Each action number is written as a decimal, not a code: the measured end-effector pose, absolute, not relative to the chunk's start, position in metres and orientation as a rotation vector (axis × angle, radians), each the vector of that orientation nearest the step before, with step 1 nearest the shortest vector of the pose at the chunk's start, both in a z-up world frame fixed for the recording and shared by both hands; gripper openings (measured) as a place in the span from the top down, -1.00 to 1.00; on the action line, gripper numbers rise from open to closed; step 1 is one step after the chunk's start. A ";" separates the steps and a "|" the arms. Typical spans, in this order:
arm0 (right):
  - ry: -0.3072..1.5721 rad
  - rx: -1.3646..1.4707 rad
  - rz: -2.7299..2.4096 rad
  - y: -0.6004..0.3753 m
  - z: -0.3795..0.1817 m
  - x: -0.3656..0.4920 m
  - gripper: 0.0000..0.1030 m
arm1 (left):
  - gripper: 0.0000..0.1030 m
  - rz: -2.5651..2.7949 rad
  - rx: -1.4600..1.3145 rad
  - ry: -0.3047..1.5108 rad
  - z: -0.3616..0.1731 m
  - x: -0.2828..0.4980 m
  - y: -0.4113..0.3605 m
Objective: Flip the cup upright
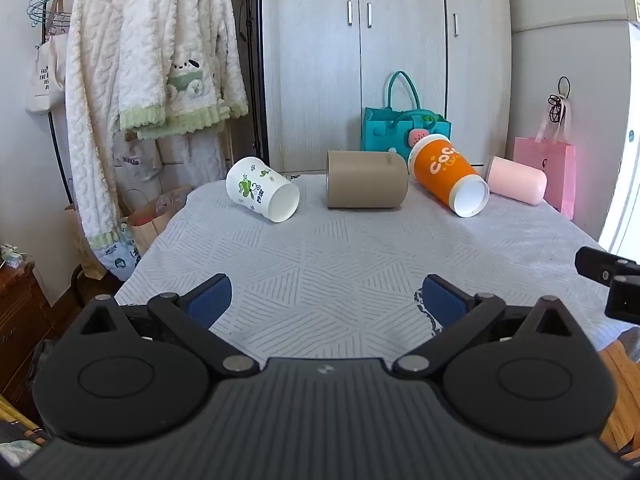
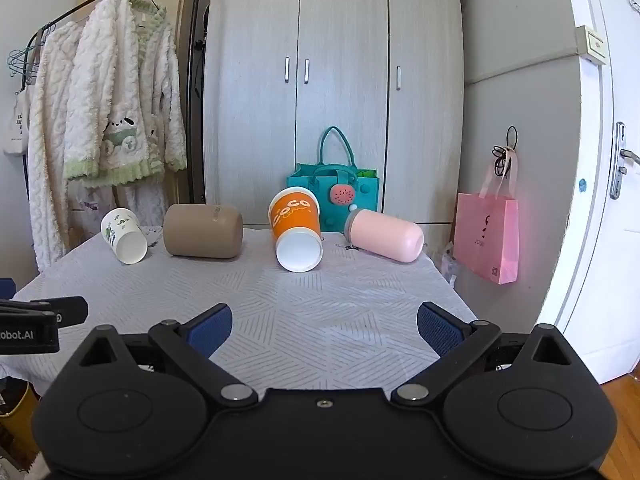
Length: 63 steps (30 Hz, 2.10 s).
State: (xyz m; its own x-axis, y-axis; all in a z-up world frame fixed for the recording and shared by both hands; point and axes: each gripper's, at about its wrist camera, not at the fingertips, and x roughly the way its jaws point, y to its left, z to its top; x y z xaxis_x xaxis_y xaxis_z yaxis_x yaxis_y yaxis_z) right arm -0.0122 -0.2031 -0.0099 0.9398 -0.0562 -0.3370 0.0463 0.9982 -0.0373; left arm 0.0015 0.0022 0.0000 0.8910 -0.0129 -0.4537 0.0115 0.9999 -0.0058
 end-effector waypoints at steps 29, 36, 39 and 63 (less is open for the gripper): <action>0.359 -0.051 -0.063 -0.199 -0.014 -0.012 -0.96 | -1.00 0.016 -0.027 0.422 -0.008 -0.005 0.018; 0.361 -0.050 -0.078 -0.200 -0.014 -0.010 -0.96 | -1.00 0.023 -0.039 0.419 -0.008 -0.006 0.022; 0.363 -0.045 -0.091 -0.203 -0.015 -0.009 -0.96 | -1.00 0.024 -0.038 0.419 -0.009 -0.006 0.022; 0.377 -0.047 -0.098 -0.205 -0.019 -0.009 -0.96 | -1.00 0.017 -0.036 0.436 -0.011 -0.008 0.020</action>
